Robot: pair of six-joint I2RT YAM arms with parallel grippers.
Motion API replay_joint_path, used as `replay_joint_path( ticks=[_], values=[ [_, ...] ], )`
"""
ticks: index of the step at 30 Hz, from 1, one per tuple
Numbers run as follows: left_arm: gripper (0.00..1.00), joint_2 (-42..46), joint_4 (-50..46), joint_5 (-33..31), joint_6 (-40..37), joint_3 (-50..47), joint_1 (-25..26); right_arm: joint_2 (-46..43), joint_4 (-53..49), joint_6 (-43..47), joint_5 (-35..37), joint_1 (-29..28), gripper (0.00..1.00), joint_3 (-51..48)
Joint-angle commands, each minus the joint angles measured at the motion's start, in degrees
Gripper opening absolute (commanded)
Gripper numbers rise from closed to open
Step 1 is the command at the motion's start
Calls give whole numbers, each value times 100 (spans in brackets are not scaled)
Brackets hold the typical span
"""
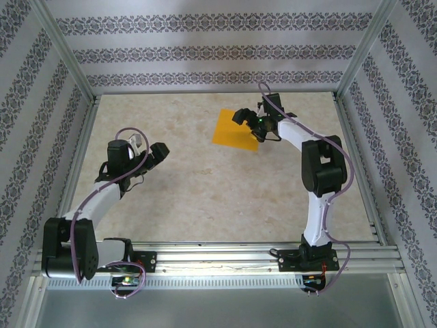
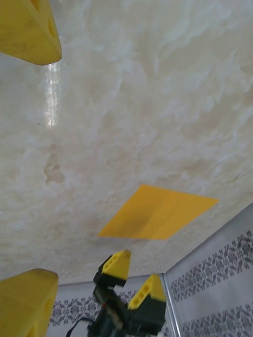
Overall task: Fold a paper plane with a square sheet of paper (pick it up from the middle)
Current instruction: Move the square sheet of paper to the center of the table.
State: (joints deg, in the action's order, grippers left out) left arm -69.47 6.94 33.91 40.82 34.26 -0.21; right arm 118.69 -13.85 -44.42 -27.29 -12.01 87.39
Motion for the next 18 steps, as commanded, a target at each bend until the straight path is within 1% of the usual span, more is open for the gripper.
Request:
replay_joint_path(
  ticks=[1, 5, 8, 13, 16, 18],
  values=[
    [100, 268, -382, 185, -33, -9, 123, 271, -330, 164, -162, -28, 98, 315],
    [100, 492, -301, 167, -13, -188, 213, 464, -445, 263, -233, -56, 98, 414],
    [100, 617, -427, 84, -22, -192, 223, 566, -570, 369, -351, -82, 98, 361],
    [100, 782, -623, -86, -12, -152, 232, 468, -828, 826, -332, -171, 98, 67],
    [100, 831, -774, -104, -32, -105, 240, 388, -1247, 1145, -180, -221, 98, -80],
    [100, 875, -847, -100, -39, -94, 248, 243, -1284, 1312, -134, -281, 98, -324]
  ],
)
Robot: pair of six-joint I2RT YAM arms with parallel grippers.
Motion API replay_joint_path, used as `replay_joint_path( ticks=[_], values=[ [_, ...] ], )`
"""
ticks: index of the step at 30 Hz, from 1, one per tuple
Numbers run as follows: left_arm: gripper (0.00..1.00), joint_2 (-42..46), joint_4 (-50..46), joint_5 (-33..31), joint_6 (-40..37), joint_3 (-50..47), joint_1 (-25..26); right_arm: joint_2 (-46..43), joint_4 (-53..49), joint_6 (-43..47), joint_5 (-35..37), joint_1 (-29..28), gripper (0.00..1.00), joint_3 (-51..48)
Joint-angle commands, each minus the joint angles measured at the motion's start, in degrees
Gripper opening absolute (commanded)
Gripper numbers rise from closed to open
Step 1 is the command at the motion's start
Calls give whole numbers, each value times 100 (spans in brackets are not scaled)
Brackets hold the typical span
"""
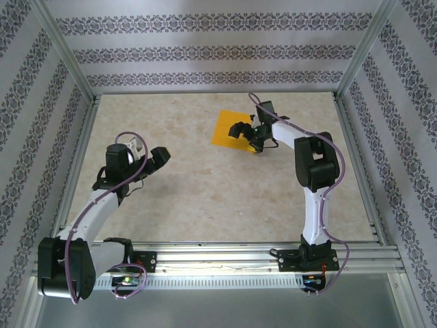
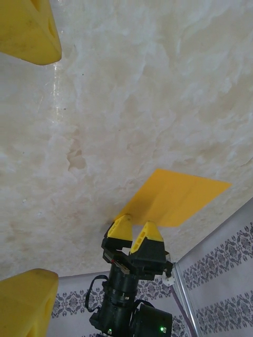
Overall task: Fold a paper plane with a square sheet of paper (pick it up from the middle)
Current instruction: Move the square sheet of paper to the center of the table.
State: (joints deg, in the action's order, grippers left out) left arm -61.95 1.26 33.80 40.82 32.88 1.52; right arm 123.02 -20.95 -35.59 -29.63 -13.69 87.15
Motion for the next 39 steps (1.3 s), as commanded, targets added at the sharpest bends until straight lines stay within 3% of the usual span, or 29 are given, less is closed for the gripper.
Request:
replay_joint_path(
  ticks=[1, 5, 17, 21, 25, 39],
  values=[
    [100, 148, -297, -116, -26, 28, 77, -264, -510, 494, 34, -139, 98, -497],
    [100, 201, -287, -226, -27, -89, 85, -459, -539, 633, -354, -239, 98, -1057],
    [100, 204, -777, -221, -294, 126, 156, -1668, -847, 1467, -581, -793, 98, -2738],
    [100, 225, -794, -225, -244, 95, 195, -2135, -554, 1228, -1278, -867, 98, -2809],
    [100, 85, -1267, -591, -83, 277, 270, -2511, 98, 736, -817, -751, 98, -2829],
    [100, -284, -1683, -664, -76, 579, 409, -1177, -22, 561, -670, -602, 98, -1654]
  ],
)
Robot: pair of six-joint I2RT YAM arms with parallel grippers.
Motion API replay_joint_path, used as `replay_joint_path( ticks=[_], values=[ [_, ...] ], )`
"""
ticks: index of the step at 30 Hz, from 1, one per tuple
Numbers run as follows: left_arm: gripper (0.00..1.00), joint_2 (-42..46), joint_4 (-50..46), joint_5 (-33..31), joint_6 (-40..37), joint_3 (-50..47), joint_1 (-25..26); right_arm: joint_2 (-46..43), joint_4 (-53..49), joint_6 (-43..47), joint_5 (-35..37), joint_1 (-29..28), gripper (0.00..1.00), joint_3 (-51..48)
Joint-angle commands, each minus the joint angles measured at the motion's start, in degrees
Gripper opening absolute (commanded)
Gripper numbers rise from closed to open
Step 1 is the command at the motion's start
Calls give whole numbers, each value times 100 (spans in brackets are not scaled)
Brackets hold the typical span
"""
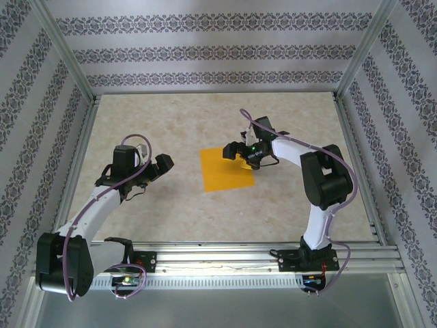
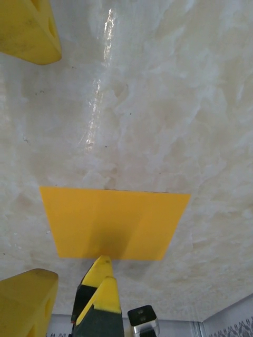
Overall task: Fold a paper plane with a square sheet of paper (pick it up from the middle)
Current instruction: Move the square sheet of paper to the center of the table.
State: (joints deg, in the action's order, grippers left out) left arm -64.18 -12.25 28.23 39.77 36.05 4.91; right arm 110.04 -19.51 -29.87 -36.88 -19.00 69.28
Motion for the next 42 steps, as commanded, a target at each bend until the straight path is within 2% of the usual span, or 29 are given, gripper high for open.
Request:
replay_joint_path(
  ticks=[1, 8, 15, 19, 26, 29, 34, 38, 42],
  values=[
    [100, -66, -433, -162, 28, 304, 72, 132, -213, 6, 79, -98, 98, 130],
    [100, 55, -622, -497, 76, 462, 77, -11, 26, -407, 409, -411, 98, -502],
    [100, 256, -641, -612, 188, 601, 163, -738, 641, -1243, 674, -918, 98, -1430],
    [100, 313, -349, -578, 250, 608, 286, -1165, 1312, -2319, 1063, -1235, 98, -2008],
    [100, -174, -506, -541, 146, 923, 605, -1359, 3218, -4139, 1473, -1707, 98, -3059],
    [100, -344, -519, -592, 97, 1017, 793, -1326, 3344, -4110, 1323, -1743, 98, -2984],
    [100, -580, -805, -782, -153, 1302, 1119, -1984, 2943, -3529, 1406, -1764, 98, -2691],
    [97, -958, -1205, -1002, -516, 1704, 1504, -2863, 2346, -3208, 2098, -1598, 98, -2726],
    [92, -1758, -1905, -1296, -980, 2467, 2049, -3780, 1679, -3073, 2809, -1126, 98, -3100]
  ],
)
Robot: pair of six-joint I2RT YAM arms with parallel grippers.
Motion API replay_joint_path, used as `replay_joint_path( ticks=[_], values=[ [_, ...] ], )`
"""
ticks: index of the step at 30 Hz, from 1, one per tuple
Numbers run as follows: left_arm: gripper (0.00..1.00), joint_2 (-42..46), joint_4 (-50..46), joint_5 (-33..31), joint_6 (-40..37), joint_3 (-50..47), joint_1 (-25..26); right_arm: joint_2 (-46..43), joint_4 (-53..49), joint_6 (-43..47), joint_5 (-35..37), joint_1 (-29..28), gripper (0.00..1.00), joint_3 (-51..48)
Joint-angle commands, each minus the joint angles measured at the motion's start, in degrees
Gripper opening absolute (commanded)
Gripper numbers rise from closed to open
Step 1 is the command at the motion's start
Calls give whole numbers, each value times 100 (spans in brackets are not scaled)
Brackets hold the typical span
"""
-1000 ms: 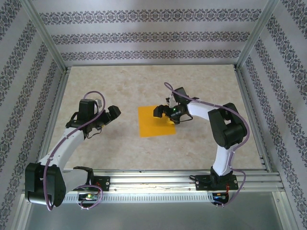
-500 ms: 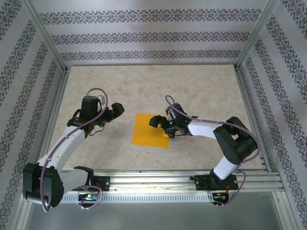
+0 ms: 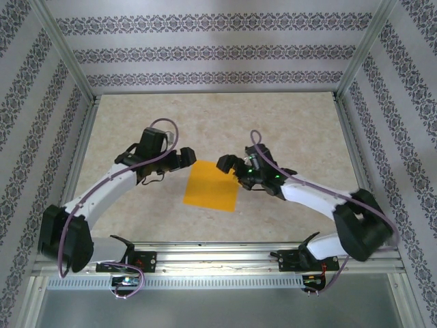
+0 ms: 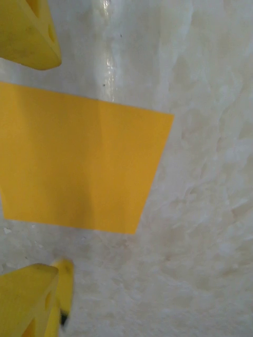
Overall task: Fold a paper plane with a square sheet of paper (pick it up from the middle)
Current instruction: First fold the square sheet of paper in half at the center of the table.
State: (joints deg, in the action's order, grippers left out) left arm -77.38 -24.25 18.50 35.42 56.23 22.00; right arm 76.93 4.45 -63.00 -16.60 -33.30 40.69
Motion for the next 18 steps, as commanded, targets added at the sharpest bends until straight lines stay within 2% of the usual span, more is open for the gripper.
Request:
replay_joint_path(
  ticks=[1, 9, 15, 18],
  values=[
    [90, -661, -907, -413, -645, 675, 475, -658, -890, 249, 873, 469, 98, -325],
    [80, -2826, -2513, -923, -1203, 2718, 1394, -1794, -2277, 951, 891, 1761, 98, -697],
    [78, -3814, -3077, -1012, -1101, 3641, 1649, -2760, -1771, 757, 546, 2439, 98, -1430],
    [76, -4103, -3219, -1016, -956, 3911, 1719, -3266, -1592, 696, 506, 2595, 98, -1708]
  ],
)
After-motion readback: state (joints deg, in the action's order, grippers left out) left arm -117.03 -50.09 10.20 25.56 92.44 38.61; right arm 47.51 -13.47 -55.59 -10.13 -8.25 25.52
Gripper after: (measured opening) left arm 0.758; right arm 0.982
